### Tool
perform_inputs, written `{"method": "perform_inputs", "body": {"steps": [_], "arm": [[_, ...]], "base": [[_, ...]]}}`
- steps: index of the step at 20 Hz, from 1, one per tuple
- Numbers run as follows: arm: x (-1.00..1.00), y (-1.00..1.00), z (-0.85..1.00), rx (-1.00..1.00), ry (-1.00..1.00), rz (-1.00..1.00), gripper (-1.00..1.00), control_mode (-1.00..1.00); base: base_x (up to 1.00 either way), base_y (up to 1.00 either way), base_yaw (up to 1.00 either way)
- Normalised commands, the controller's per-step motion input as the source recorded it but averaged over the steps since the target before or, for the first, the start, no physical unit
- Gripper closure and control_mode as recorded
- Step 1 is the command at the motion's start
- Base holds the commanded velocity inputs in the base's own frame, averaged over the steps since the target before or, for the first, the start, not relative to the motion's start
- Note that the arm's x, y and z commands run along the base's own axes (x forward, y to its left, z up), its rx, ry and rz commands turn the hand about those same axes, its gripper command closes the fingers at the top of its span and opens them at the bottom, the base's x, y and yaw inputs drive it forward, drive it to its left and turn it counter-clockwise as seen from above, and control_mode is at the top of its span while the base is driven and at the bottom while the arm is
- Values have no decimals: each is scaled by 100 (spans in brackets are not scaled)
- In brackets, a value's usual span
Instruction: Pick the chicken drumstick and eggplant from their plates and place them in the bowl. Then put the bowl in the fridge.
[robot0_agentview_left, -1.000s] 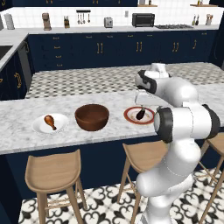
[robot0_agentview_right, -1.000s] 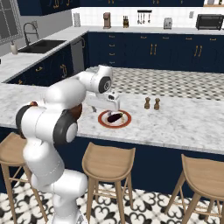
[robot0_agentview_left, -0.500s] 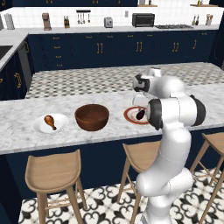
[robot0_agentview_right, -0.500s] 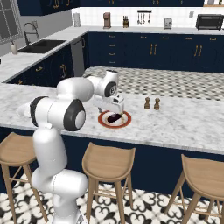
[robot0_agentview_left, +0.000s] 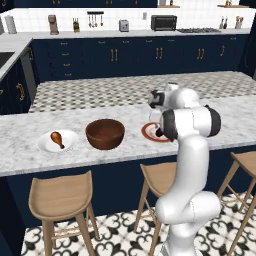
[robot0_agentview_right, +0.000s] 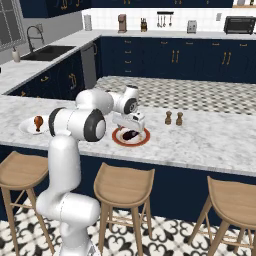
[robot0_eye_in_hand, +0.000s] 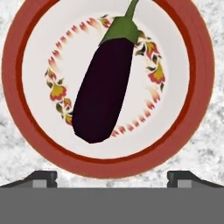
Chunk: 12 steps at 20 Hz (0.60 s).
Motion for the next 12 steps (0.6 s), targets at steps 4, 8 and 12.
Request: {"method": "perform_inputs", "body": {"steps": [4, 8, 12], "arm": [[47, -2, -45, 0, 0, 0, -100, -100], [55, 0, -17, 0, 0, 0, -100, -100], [25, 0, -24, 0, 0, 0, -100, -100]], "base": [[0, 0, 0], [0, 0, 0], [0, 0, 0]]}}
